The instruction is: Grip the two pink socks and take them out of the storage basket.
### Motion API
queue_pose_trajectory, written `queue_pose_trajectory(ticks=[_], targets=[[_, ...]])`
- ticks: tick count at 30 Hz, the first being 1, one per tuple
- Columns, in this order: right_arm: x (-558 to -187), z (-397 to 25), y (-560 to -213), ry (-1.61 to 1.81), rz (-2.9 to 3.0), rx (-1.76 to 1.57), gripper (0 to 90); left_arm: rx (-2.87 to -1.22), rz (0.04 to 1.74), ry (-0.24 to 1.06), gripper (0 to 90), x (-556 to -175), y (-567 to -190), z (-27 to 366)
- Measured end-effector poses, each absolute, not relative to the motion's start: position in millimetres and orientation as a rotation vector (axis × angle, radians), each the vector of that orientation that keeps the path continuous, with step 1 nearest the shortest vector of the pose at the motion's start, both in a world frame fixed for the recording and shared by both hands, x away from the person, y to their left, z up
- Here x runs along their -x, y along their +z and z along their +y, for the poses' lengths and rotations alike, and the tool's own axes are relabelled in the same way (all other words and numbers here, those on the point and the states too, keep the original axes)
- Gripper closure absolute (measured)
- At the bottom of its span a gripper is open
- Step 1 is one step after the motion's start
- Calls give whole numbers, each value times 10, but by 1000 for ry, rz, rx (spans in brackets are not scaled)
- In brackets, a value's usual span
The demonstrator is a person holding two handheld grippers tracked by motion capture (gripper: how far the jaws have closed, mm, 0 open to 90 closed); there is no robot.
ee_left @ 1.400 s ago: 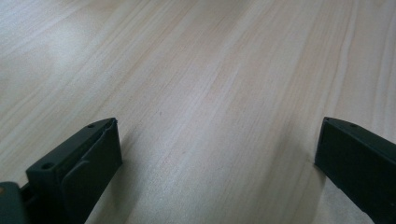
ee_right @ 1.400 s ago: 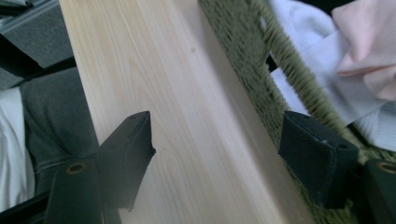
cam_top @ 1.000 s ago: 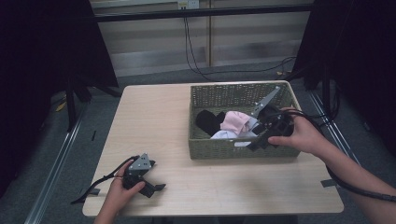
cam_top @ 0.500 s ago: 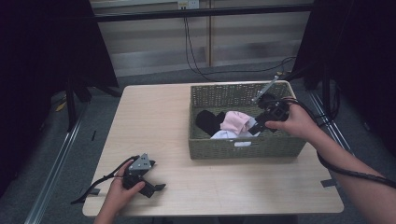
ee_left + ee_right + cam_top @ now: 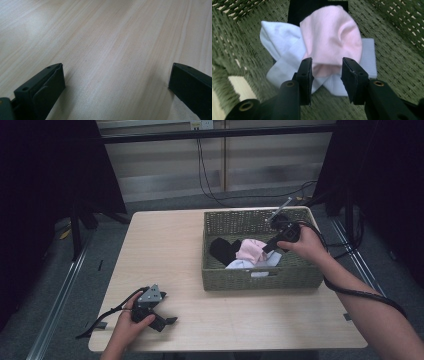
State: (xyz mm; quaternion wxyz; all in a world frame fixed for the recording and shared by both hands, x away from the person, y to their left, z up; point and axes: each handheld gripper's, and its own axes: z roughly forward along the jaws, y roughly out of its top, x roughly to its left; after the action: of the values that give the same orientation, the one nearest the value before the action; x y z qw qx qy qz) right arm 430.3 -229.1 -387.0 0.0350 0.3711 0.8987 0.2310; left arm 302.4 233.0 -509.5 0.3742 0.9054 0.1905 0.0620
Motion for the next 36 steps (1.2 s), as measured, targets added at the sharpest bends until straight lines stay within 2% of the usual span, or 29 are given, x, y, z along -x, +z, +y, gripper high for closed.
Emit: queue_pose_trajectory(ticks=[3, 15, 17, 18, 20, 25, 36], targets=[[-4395, -2224, -3906, 694, 2769, -1137, 672, -2318, 488, 159, 0, -3023, -5095, 2330], [-4540, -2094, -3970, 691, 2768, -1157, 679, -2319, 488, 158, 0, -3024, -5094, 2330], [-4560, -2073, -3989, 684, 2778, -1157, 712, -2319, 489, 158, 0, -3023, -5094, 2330], [-4566, -2052, -4003, 678, 2792, -1165, 799, -2319, 489, 158, 0, -3023, -5094, 2330], [-4567, -2049, -4004, 681, 2800, -1171, 857, -2319, 489, 158, 0, -3023, -5094, 2330], [-4575, -2034, -3996, 657, 2827, -1167, 900, -2322, 487, 157, 0, -3024, -5091, 2331], [-4587, -2054, -3937, 679, 2837, -1209, 900, -2320, 486, 157, 0, -3024, -5093, 2331]])
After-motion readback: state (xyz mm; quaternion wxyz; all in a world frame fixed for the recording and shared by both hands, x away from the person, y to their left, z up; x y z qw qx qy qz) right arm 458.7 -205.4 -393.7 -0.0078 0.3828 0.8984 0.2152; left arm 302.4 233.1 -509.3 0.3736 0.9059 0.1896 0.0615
